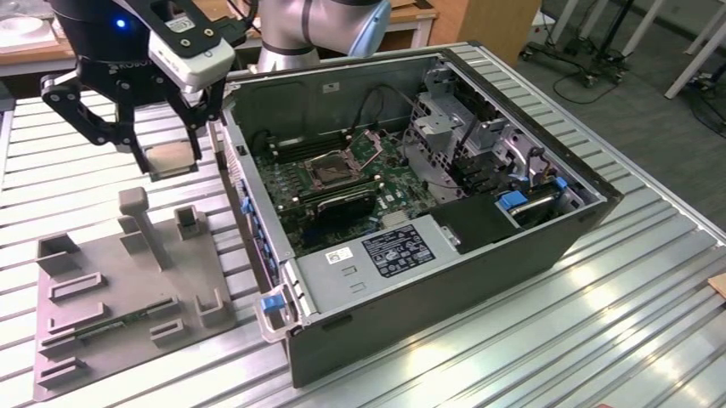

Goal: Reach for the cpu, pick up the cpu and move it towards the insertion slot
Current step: 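Pick up the cpu and move it towards the insertion slot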

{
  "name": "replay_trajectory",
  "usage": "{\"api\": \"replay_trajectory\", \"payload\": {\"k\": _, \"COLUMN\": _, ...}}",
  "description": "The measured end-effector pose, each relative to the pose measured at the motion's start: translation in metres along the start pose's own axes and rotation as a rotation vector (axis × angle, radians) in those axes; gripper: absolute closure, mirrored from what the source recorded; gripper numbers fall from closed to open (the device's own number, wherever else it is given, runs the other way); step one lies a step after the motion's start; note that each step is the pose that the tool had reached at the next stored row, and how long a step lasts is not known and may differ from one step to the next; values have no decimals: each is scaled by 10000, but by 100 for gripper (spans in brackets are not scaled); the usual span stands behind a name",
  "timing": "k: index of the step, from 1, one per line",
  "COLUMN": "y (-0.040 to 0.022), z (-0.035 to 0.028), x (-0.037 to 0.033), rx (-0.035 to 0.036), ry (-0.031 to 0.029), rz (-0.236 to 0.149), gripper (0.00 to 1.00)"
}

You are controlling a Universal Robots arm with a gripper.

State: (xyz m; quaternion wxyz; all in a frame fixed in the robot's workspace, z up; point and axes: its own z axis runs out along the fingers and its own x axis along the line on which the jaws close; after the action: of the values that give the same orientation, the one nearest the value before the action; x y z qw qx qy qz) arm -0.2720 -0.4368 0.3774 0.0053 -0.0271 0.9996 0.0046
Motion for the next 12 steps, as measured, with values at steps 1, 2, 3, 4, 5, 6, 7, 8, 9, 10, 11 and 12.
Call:
{"api": "replay_trajectory", "payload": {"k": 1, "y": -1, "z": 0, "x": -9, "rx": 0, "ry": 0, "rz": 0, "gripper": 46}}
{"api": "replay_trajectory", "payload": {"k": 2, "y": -1, "z": 0, "x": -19, "rx": 0, "ry": 1, "rz": 0, "gripper": 46}}
{"api": "replay_trajectory", "payload": {"k": 3, "y": -2, "z": 0, "x": -29, "rx": 0, "ry": 0, "rz": 0, "gripper": 46}}
{"api": "replay_trajectory", "payload": {"k": 4, "y": -2, "z": 0, "x": -39, "rx": 0, "ry": 0, "rz": 0, "gripper": 46}}
{"api": "replay_trajectory", "payload": {"k": 5, "y": -3, "z": 1, "x": -49, "rx": 0, "ry": 0, "rz": -1, "gripper": 46}}
{"api": "replay_trajectory", "payload": {"k": 6, "y": -3, "z": 1, "x": -60, "rx": 0, "ry": 0, "rz": 0, "gripper": 46}}
{"api": "replay_trajectory", "payload": {"k": 7, "y": -4, "z": 1, "x": -71, "rx": 0, "ry": 0, "rz": 0, "gripper": 46}}
{"api": "replay_trajectory", "payload": {"k": 8, "y": -4, "z": 1, "x": -82, "rx": 0, "ry": 0, "rz": -1, "gripper": 46}}
{"api": "replay_trajectory", "payload": {"k": 9, "y": -5, "z": 1, "x": -92, "rx": 0, "ry": 0, "rz": -1, "gripper": 46}}
{"api": "replay_trajectory", "payload": {"k": 10, "y": -6, "z": 1, "x": -104, "rx": 0, "ry": 0, "rz": -1, "gripper": 46}}
{"api": "replay_trajectory", "payload": {"k": 11, "y": -6, "z": 1, "x": -115, "rx": -1, "ry": 0, "rz": -1, "gripper": 46}}
{"api": "replay_trajectory", "payload": {"k": 12, "y": -7, "z": 1, "x": -126, "rx": 0, "ry": 0, "rz": 0, "gripper": 46}}
